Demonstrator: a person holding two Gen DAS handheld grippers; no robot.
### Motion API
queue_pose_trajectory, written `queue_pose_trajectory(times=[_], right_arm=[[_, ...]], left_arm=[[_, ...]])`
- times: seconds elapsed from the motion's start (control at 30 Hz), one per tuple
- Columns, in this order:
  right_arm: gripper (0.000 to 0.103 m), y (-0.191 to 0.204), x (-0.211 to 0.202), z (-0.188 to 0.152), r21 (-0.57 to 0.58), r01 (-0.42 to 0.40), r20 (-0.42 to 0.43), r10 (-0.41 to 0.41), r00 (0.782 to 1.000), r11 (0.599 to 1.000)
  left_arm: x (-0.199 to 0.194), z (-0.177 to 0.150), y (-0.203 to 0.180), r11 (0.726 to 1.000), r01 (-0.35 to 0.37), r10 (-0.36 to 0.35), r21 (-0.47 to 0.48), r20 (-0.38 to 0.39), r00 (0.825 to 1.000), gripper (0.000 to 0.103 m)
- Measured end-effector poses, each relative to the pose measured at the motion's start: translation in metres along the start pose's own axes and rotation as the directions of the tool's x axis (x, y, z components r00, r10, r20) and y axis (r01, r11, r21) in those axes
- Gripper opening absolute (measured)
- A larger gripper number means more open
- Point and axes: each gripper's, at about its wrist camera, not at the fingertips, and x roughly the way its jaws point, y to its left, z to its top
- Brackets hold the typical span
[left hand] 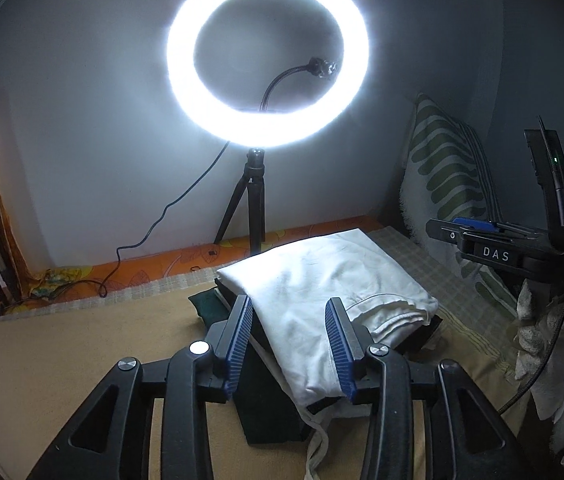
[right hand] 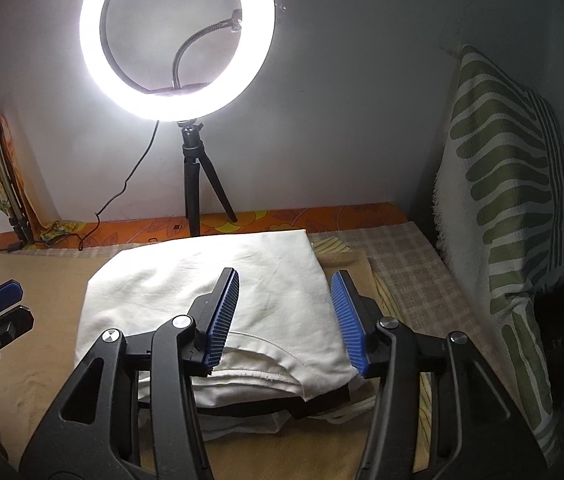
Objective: Fold small clothes
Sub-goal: 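Carry the folded shirt onto the clothes stack and open both grippers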
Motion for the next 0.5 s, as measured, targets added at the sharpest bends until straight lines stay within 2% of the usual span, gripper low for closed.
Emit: queue_pose_trajectory(times=[0.17,0.23,0.37,0.5], right_arm=[[0.052,0.017,-0.033,-0.003,-0.006,-0.015,0.019,0.015,1.000,1.000],[0.061,0.024,-0.046,-0.005,-0.010,-0.021,0.029,0.021,0.999,1.000],[0.064,0.040,-0.073,-0.012,-0.007,-0.035,0.046,0.035,0.998,0.999],[0.075,0.054,-0.100,-0.023,-0.014,-0.037,0.070,0.038,0.997,0.999]], left_arm=[[-0.036,-0.001,-0.002,1.000,0.003,-0.003,0.002,0.027,1.000,0.048],[-0.050,-0.002,-0.003,1.000,0.001,-0.001,0.006,0.036,0.999,0.051],[-0.079,-0.009,-0.002,1.000,-0.006,0.006,0.013,0.049,0.999,0.061],[-0.108,-0.018,0.002,1.000,-0.019,0.018,0.015,0.069,0.997,0.070]])
